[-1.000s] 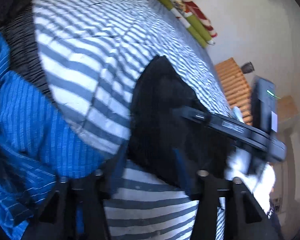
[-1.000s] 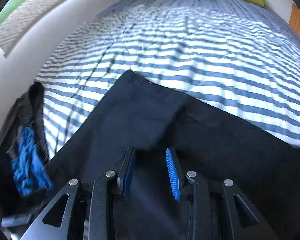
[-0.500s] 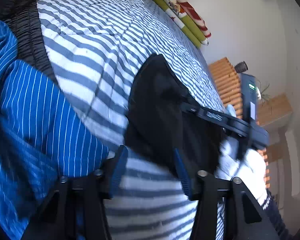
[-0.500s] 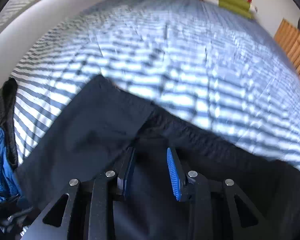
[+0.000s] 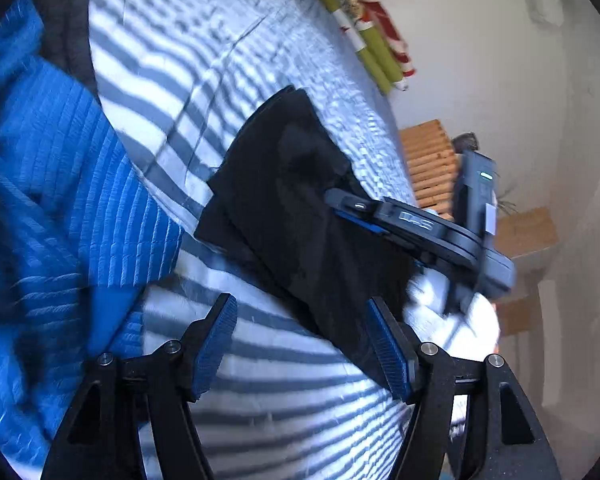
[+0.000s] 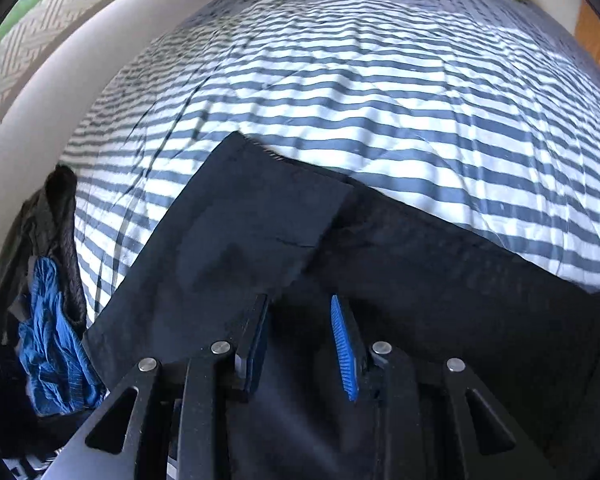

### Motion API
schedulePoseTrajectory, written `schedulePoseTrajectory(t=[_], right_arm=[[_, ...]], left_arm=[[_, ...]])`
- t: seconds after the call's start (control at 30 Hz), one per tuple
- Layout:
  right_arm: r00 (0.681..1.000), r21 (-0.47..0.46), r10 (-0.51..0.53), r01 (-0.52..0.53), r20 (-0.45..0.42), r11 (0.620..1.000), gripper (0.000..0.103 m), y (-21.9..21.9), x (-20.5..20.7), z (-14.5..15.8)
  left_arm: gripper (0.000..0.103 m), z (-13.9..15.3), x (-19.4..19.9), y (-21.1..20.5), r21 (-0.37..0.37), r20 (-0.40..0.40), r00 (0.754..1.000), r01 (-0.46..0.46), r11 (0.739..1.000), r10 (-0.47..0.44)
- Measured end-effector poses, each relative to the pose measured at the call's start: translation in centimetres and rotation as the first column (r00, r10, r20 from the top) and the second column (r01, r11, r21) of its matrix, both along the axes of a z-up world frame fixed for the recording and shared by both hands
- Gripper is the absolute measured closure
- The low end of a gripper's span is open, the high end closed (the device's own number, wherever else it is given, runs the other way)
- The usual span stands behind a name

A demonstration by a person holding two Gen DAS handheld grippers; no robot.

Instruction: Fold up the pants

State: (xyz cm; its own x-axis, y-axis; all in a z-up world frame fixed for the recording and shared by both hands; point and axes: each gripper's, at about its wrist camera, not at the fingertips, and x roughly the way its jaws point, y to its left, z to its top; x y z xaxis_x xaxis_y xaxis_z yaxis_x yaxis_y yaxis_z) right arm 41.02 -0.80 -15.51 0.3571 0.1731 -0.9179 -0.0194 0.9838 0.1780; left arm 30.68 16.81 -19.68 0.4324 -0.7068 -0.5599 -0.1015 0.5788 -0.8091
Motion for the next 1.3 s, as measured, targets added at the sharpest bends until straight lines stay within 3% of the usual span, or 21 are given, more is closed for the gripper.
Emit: schedulePoseTrajectory(t=[0.07, 0.17, 0.23, 0.37, 0.4, 0.47, 0.5, 0.63, 0.73, 0.83, 0.9, 0.97, 1.0, 1.07, 1.1, 1.17, 1.23, 1.3], right_arm=[[1.000, -0.007, -0.007, 0.007, 0.005, 1.000, 0.075, -0.1, -0.2, -0.1], [1.000, -0.033, 0.007, -0.007, 0.015, 0.999, 0.075, 0.1, -0.5, 0.2], [1.000, -0.028, 0.003, -0.002, 0.022, 1.000, 0.076, -0.4, -0.8, 0.6], [0.997, -0.040, -0.051, 0.053, 0.062, 0.998, 0.075, -1.4, -0.7, 1.3], [0.998, -0.026, -0.051, 0.052, 0.046, 0.998, 0.075, -1.4, -0.4, 0.9], [0.999, 0.003, -0.034, 0.034, 0.007, 0.999, 0.072, -0.8, 0.5, -0.3], [0.999, -0.007, -0.023, 0.023, 0.027, 1.000, 0.072, -0.3, 0.8, -0.1], [1.000, 0.146, 0.009, -0.005, -0.028, 0.989, 0.072, 0.2, 2.4, 0.7], [1.000, 0.137, 0.018, -0.014, -0.025, 0.991, 0.069, 0.7, 3.3, 1.8], [0.997, 0.186, 0.010, 0.004, -0.076, 0.983, 0.060, 1.0, 4.8, 2.5], [0.993, 0.186, 0.031, -0.010, -0.113, 0.982, 0.056, 1.7, 5.8, 2.5], [0.986, 0.120, 0.066, -0.048, -0.150, 0.992, 0.056, 3.0, 6.8, 2.5], [0.984, 0.093, 0.083, -0.069, -0.156, 0.993, 0.056, 3.7, 7.0, 2.5], [0.981, 0.059, 0.099, -0.090, -0.168, 0.994, 0.056, 4.7, 7.1, 2.5], [0.979, 0.054, 0.101, -0.093, -0.174, 0.994, 0.056, 5.1, 7.1, 2.4], [0.977, 0.058, 0.109, -0.100, -0.183, 0.993, 0.056, 5.5, 7.2, 2.4], [0.977, 0.044, 0.107, -0.100, -0.184, 0.994, 0.056, 6.1, 7.5, 2.5], [0.975, 0.018, 0.097, -0.095, -0.198, 0.995, 0.056, 6.7, 7.8, 2.2]], left_arm=[[0.033, 0.0, 1.1, 0.5, -0.015, 0.014, 0.998, -0.066, 0.998, 0.066], [0.034, 1.4, 2.5, 1.5, 0.051, 0.085, 0.983, -0.167, 0.985, 0.162], [0.035, 1.8, 3.1, 1.4, 0.072, 0.098, 0.984, -0.157, 0.985, 0.149], [0.067, 1.0, 3.7, -0.1, 0.127, 0.062, 0.996, -0.070, 0.989, 0.063], [0.072, 0.5, 3.7, -0.6, 0.144, 0.058, 0.997, -0.061, 0.988, 0.053], [0.093, 0.0, 3.6, -1.3, 0.180, 0.055, 0.998, -0.049, 0.982, 0.040], [0.095, -0.1, 3.0, -1.3, 0.183, 0.072, 0.997, -0.052, 0.982, 0.039], [0.097, 1.1, 1.5, -2.3, 0.229, 0.180, 0.983, -0.025, 0.973, -0.017], [0.097, 2.6, 1.1, -4.3, 0.293, 0.247, 0.963, 0.034, 0.955, -0.111], [0.097, 2.9, 1.5, -6.2, 0.320, 0.270, 0.947, 0.083, 0.944, -0.175], [0.097, 2.8, 1.7, -6.4, 0.314, 0.276, 0.945, 0.083, 0.946, -0.175], [0.096, 2.5, 1.9, -5.3, 0.280, 0.263, 0.957, 0.047, 0.959, -0.124], [0.093, 1.8, 2.3, -3.8, 0.241, 0.236, 0.969, 0.014, 0.970, -0.072], [0.058, 0.8, 2.9, -1.6, 0.185, 0.180, 0.983, -0.055, 0.981, 0.021], [0.052, 0.2, 3.1, -0.3, 0.149, 0.163, 0.983, -0.105, 0.983, 0.081], [0.054, -0.3, 3.2, 1.1, 0.110, 0.163, 0.976, -0.163, 0.980, 0.144], [0.059, -0.2, 3.5, 1.1, 0.114, 0.187, 0.975, -0.146, 0.983, 0.123], [0.083, -0.6, 3.8, 0.5, 0.111, 0.180, 0.981, -0.095, 0.989, 0.074]])
